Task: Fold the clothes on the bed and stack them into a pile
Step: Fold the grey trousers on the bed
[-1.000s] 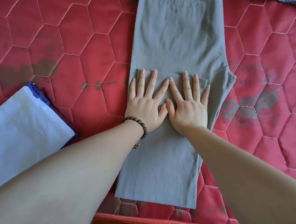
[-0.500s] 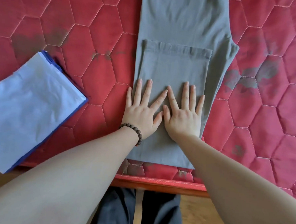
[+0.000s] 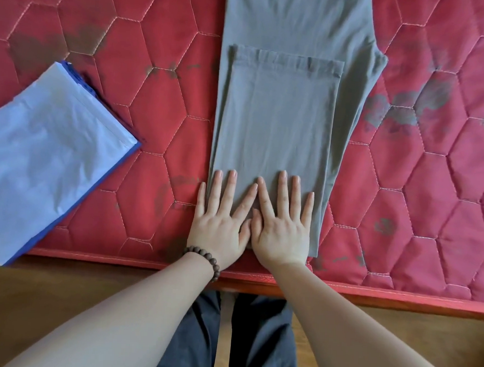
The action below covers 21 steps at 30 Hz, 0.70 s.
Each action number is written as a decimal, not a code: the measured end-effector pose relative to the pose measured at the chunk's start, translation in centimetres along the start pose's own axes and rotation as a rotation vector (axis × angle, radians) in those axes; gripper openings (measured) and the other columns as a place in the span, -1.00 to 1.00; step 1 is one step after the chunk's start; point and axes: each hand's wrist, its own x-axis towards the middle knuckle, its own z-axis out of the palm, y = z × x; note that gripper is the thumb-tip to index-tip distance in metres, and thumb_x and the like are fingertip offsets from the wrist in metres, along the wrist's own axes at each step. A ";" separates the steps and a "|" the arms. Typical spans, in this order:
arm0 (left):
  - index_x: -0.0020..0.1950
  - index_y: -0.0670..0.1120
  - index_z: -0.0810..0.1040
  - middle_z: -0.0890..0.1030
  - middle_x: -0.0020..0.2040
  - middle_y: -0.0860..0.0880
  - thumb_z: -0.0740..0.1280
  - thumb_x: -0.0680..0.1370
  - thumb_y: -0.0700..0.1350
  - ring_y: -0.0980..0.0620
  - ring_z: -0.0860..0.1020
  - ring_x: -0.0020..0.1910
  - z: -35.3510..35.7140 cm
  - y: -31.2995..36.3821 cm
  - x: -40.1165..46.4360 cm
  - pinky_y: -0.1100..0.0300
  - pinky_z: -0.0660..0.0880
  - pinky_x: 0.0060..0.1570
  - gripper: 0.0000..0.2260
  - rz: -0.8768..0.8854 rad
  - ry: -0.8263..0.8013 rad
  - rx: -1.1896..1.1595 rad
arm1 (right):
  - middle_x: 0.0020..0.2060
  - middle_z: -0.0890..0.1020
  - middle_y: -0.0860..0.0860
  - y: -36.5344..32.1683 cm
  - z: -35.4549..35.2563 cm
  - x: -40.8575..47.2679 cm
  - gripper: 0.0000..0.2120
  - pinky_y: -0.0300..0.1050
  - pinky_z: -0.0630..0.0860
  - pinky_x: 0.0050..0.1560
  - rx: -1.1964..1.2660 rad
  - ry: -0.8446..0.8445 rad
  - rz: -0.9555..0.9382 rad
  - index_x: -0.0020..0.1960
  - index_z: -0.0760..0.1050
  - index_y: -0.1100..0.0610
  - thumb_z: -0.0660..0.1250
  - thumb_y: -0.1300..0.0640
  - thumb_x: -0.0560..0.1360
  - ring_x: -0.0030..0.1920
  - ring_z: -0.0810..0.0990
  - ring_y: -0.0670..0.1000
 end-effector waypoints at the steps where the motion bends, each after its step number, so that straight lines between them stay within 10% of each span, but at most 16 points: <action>1: 0.60 0.09 0.01 -0.03 0.60 -0.17 0.04 0.57 0.16 -0.21 -0.10 0.57 0.1 -0.6 0.0 -0.23 -0.03 0.49 -0.40 0.040 0.010 0.001 | 0.57 -0.01 0.08 0.6 -0.1 0.0 -0.44 0.23 -0.17 0.51 -0.012 0.001 -0.049 0.58 -0.05 -0.11 -0.02 -0.11 0.61 0.57 -0.11 0.15; 16: 0.54 -0.18 0.20 0.12 0.58 -0.12 0.04 0.60 0.04 -0.11 0.02 0.57 -3.0 -3.1 1.3 -0.23 -0.02 0.50 -0.46 0.070 0.067 -0.076 | 0.56 0.10 0.05 4.4 -4.3 -0.1 -0.48 0.27 -0.16 0.51 -0.034 0.083 -0.108 0.53 0.18 0.16 0.04 0.04 0.60 0.57 -0.03 0.09; 21: 0.57 -0.20 0.06 0.04 0.59 -0.13 -0.18 0.60 -0.08 -0.03 -0.05 0.58 -4.3 1.3 10.3 0.08 -0.18 0.54 -0.47 -0.036 0.024 -0.221 | 0.57 -0.12 0.03 0.9 -3.8 8.4 -0.43 0.16 -0.29 0.51 -0.044 -0.045 -0.124 0.58 -0.14 0.13 -0.03 0.04 0.65 0.55 -0.26 0.01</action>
